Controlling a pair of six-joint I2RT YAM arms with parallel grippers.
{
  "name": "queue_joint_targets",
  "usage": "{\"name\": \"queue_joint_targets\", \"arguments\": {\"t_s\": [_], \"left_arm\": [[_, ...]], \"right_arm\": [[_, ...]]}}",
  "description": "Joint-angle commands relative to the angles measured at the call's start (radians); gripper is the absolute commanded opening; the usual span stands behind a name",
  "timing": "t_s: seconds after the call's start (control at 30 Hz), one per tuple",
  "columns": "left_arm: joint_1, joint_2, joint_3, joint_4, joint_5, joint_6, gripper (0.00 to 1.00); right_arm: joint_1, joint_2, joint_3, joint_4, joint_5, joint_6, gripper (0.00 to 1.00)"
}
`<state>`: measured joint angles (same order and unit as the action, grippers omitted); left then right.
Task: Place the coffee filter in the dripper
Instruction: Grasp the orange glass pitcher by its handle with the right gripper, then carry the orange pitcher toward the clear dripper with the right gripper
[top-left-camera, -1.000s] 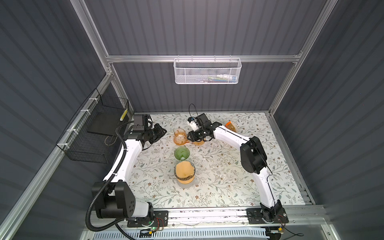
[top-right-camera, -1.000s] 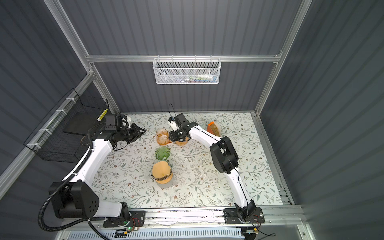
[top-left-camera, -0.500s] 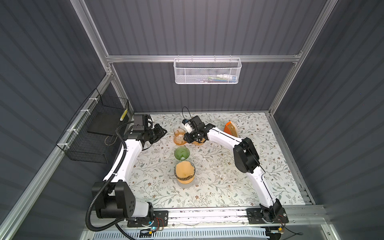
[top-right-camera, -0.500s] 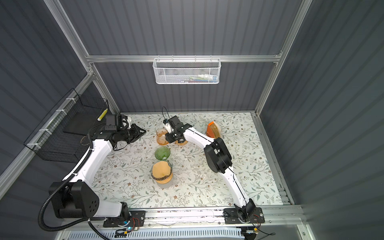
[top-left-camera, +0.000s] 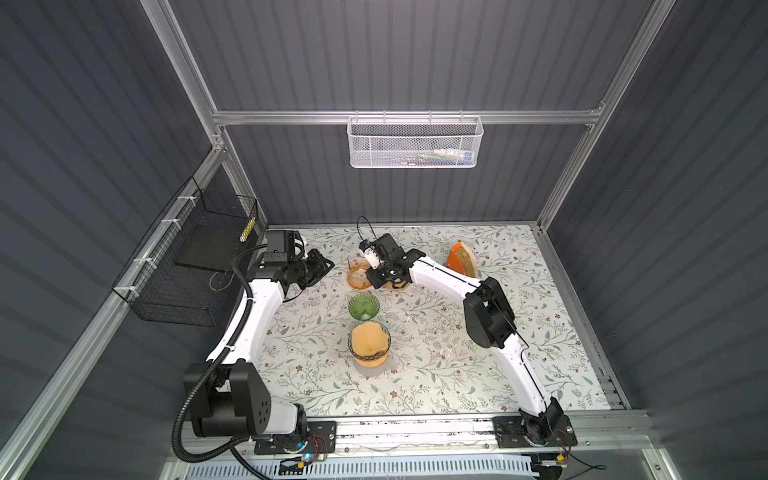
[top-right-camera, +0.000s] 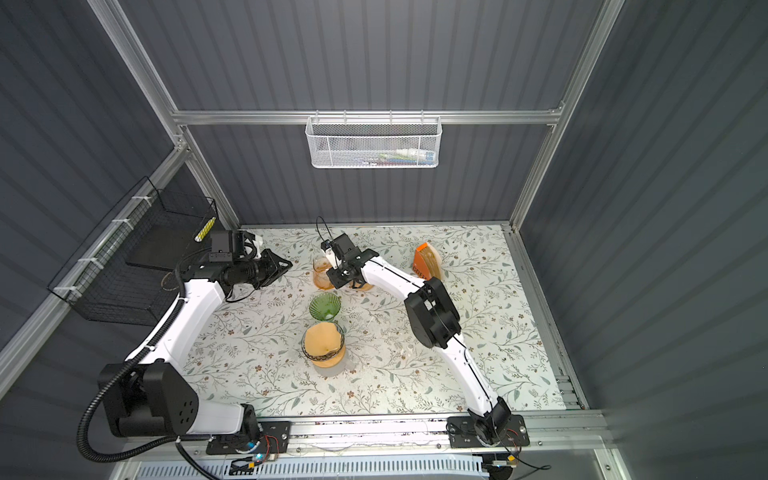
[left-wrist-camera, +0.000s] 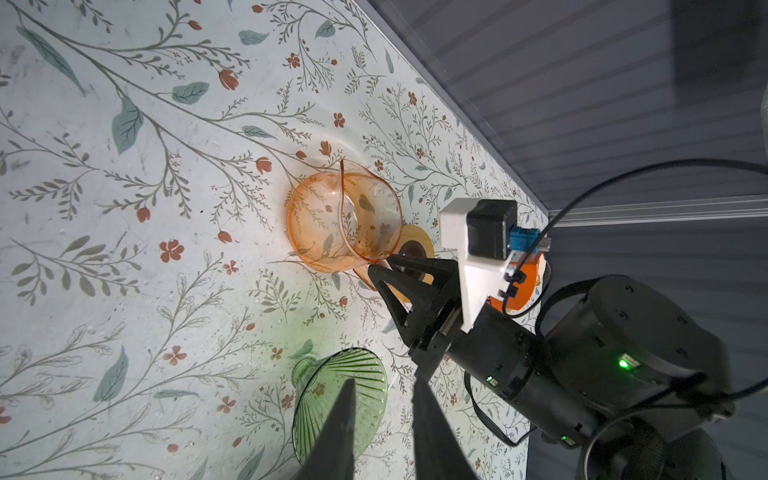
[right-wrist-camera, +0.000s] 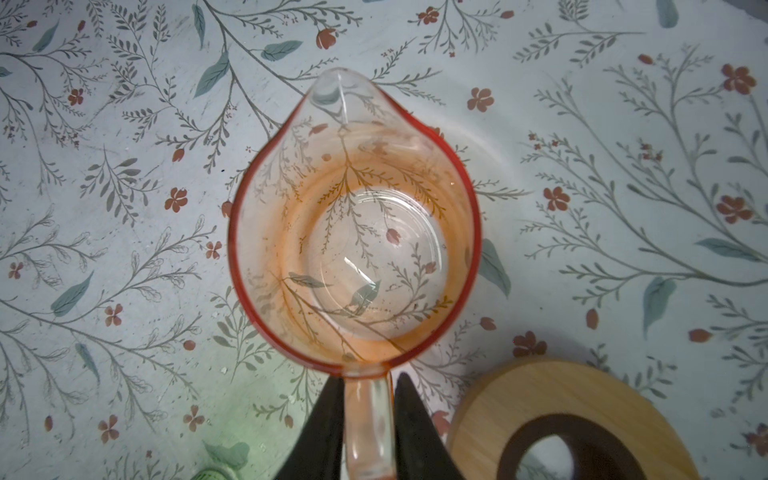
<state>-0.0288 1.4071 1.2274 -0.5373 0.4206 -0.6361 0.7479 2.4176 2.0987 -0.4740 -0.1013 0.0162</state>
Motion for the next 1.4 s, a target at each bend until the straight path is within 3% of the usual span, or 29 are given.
{"name": "queue_joint_targets", "arguments": {"t_s": [0.0,0.3,0.63,1.13,1.37], "left_arm": [[0.01,-0.034,-0.017,-0.012,0.023,0.017,0.25],[0.017,-0.046,-0.03,-0.006,0.032,0.017,0.25],[0.02,-0.054,-0.029,-0.007,0.038,0.015,0.25],[0.021,-0.108,0.032,-0.093,-0.036,0.104,0.25],[0.019,-0.135,0.021,-0.085,-0.012,0.114,0.26]], "right_arm": [[0.002,0.042,0.027,-0.023,0.028,-0.017,0.25],[0.011,0.044,0.027,-0.042,0.058,-0.033,0.24],[0.03,0.028,0.021,-0.04,0.093,-0.063,0.0],[0.034,-0.222,-0.137,0.018,0.123,-0.043,0.0],[0.034,-0.396,-0.237,-0.004,0.139,-0.017,0.0]]}}
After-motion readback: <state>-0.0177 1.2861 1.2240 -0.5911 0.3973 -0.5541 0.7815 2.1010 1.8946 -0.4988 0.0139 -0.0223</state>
